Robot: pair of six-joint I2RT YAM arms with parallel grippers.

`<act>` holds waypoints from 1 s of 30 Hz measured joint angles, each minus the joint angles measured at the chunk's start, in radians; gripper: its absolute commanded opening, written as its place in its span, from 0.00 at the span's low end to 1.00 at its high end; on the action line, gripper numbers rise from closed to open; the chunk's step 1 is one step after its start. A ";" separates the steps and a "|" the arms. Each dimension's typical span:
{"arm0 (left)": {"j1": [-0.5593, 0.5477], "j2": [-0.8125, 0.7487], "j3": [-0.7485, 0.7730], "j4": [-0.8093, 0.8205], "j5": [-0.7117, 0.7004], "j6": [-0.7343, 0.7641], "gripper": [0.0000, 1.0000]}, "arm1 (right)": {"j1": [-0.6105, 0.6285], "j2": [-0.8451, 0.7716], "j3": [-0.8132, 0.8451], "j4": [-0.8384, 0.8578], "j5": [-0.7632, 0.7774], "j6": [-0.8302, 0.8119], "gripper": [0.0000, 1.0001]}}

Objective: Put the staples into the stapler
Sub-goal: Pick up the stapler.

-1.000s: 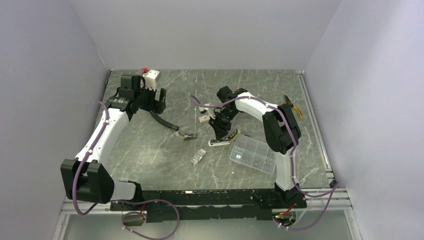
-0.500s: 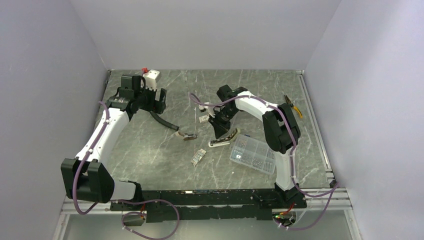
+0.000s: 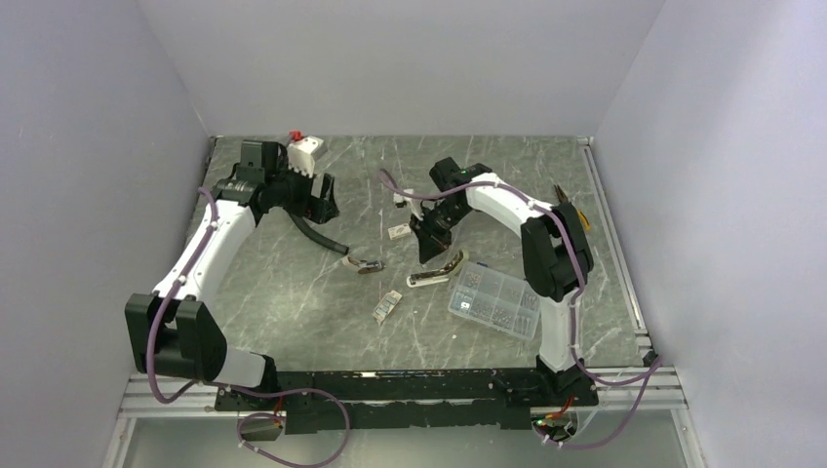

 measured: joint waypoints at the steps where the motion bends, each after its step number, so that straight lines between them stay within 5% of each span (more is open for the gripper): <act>1: 0.000 0.013 0.012 -0.008 0.051 0.005 0.95 | -0.005 -0.014 0.000 0.003 -0.011 0.002 0.08; 10: -0.117 0.088 0.066 -0.006 0.468 0.075 0.90 | -0.027 -0.257 -0.032 0.145 -0.170 0.094 0.07; 18: -0.246 0.170 0.065 0.182 0.852 0.050 0.93 | -0.034 -0.419 -0.124 0.295 -0.320 0.195 0.07; 25: -0.274 0.216 0.039 0.228 1.040 0.094 0.92 | -0.035 -0.441 -0.178 0.354 -0.398 0.230 0.06; 30: -0.289 0.253 0.082 0.053 1.120 0.315 0.92 | -0.035 -0.445 -0.190 0.358 -0.438 0.225 0.06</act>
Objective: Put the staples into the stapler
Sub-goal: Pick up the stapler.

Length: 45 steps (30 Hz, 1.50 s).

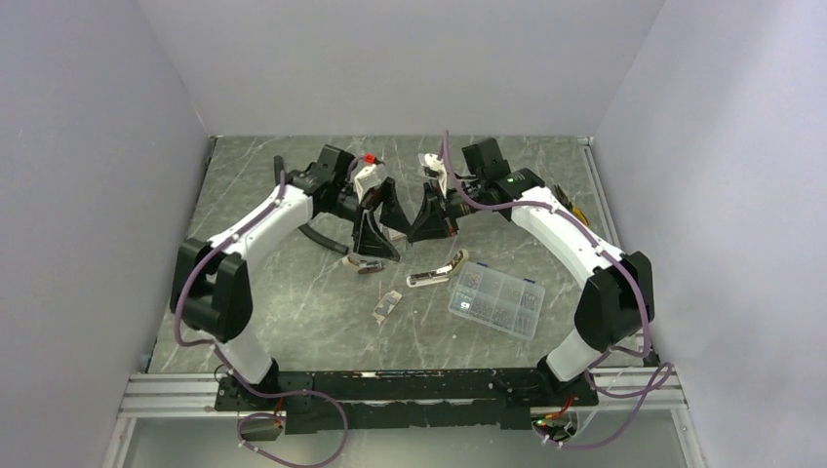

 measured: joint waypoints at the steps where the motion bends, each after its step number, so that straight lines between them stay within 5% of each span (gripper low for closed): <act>1: -0.002 0.026 0.035 -0.090 0.010 0.089 0.92 | 0.000 -0.002 -0.002 0.000 -0.005 -0.001 0.06; 7: -0.006 0.282 0.311 -0.698 0.035 0.703 0.82 | 0.000 -0.019 -0.003 -0.001 -0.032 -0.017 0.05; 16: -0.011 0.351 0.338 -0.965 0.027 0.891 0.89 | 0.000 -0.024 -0.003 -0.002 -0.008 -0.027 0.04; 19: -0.011 0.322 0.346 -0.983 0.026 0.850 0.93 | 0.000 -0.025 -0.003 -0.008 -0.001 -0.035 0.03; 24: -0.028 0.168 0.279 -0.671 -0.166 0.403 0.95 | 0.000 -0.030 -0.003 -0.026 0.018 -0.048 0.03; 27: -0.047 0.091 0.274 -0.586 -0.260 0.280 0.95 | 0.000 -0.039 -0.003 -0.033 0.028 -0.056 0.03; 35: -0.057 0.017 0.200 -0.458 -0.267 0.205 0.95 | 0.000 -0.060 -0.003 -0.051 0.026 -0.085 0.02; 45: -0.074 0.006 0.175 -0.293 -0.195 0.127 0.82 | 0.008 -0.077 -0.002 -0.075 0.013 -0.125 0.02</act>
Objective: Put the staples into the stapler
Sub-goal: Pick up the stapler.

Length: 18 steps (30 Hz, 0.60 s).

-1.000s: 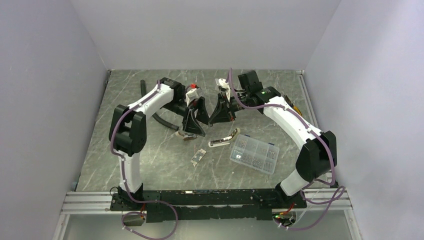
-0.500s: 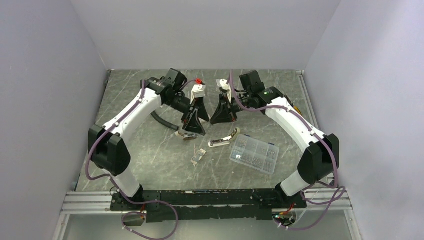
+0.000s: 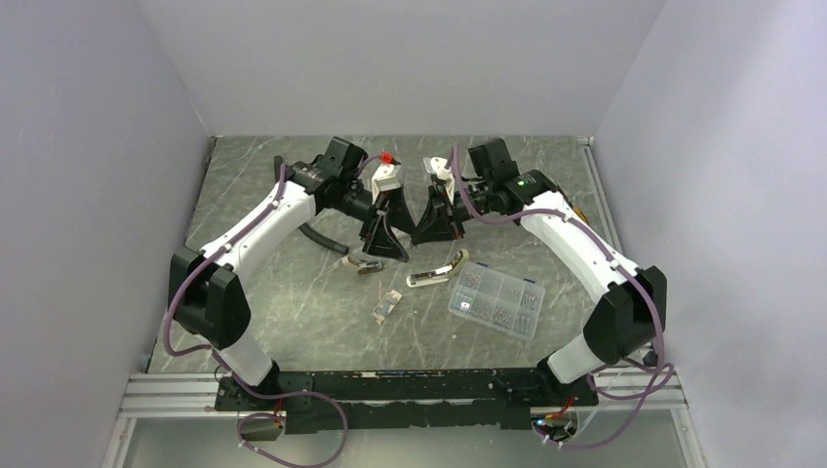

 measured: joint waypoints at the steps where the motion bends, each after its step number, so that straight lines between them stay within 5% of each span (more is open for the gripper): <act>1: -0.006 -0.002 -0.005 0.020 0.006 -0.012 0.81 | 0.000 -0.004 0.003 -0.006 -0.005 -0.006 0.02; 18: -0.047 -0.010 -0.012 0.079 0.089 -0.026 0.64 | 0.002 -0.056 0.030 -0.040 -0.040 -0.049 0.02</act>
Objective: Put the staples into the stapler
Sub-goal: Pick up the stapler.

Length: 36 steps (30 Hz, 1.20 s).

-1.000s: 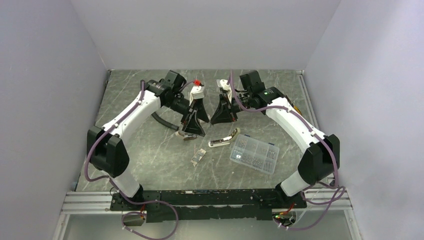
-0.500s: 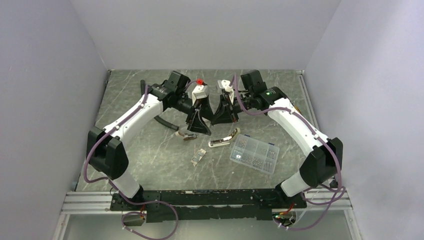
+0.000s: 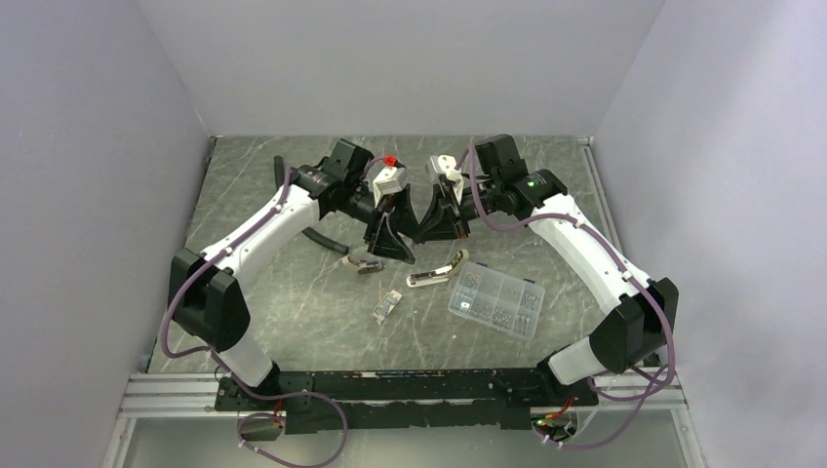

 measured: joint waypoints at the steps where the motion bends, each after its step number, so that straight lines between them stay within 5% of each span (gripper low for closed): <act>1: 0.000 -0.003 -0.002 0.000 0.001 0.003 0.62 | 0.000 0.000 0.000 0.000 0.000 0.000 0.02; 36: 0.006 -0.011 -0.009 0.008 0.000 0.012 0.43 | 0.000 -0.006 -0.015 -0.013 -0.027 -0.013 0.00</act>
